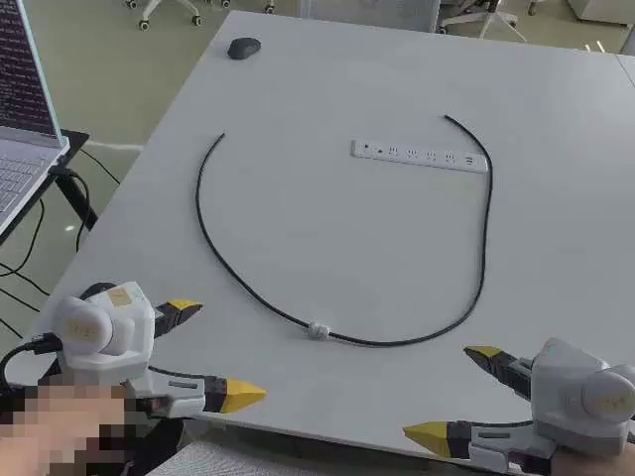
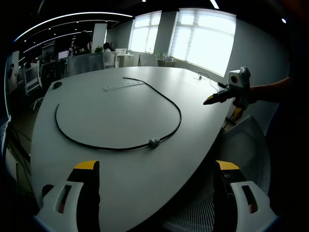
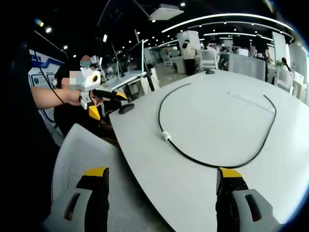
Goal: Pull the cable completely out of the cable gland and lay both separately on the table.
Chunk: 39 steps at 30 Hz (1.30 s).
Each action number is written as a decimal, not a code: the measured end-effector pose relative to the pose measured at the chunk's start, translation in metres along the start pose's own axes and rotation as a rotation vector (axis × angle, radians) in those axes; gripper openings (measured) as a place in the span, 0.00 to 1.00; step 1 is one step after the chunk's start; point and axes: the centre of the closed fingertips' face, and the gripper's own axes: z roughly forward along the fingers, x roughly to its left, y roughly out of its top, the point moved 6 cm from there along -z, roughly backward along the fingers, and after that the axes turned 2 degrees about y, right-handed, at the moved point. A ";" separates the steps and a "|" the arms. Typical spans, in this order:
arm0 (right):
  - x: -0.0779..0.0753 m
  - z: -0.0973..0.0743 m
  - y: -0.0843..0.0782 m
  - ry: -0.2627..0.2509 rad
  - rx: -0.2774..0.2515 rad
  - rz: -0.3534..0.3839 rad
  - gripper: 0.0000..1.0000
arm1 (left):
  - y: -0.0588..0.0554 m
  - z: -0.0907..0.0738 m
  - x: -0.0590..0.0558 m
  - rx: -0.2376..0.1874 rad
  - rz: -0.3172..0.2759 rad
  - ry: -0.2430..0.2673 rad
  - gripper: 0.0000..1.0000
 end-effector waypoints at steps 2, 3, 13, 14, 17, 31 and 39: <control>-0.001 0.004 0.002 0.006 0.003 -0.004 0.92 | 0.000 0.001 0.000 -0.009 -0.011 -0.001 0.97; -0.002 0.005 0.002 0.007 0.007 -0.007 0.92 | 0.000 0.001 0.001 -0.010 -0.012 -0.001 0.97; -0.004 0.021 0.010 0.025 0.025 -0.028 0.91 | 0.001 0.003 0.000 -0.011 -0.008 0.003 0.97; -0.005 0.022 0.010 0.025 0.028 -0.028 0.90 | 0.002 0.003 0.000 -0.011 -0.007 0.002 0.97; -0.006 0.025 0.010 0.026 0.031 -0.031 0.90 | 0.002 0.003 -0.001 -0.010 -0.003 0.001 0.97; -0.016 0.041 0.016 0.024 0.049 -0.028 0.88 | 0.007 0.002 0.008 -0.028 -0.012 0.001 0.97; -0.018 0.056 0.024 0.026 0.070 -0.026 0.86 | 0.003 0.001 0.010 -0.031 -0.009 -0.002 0.97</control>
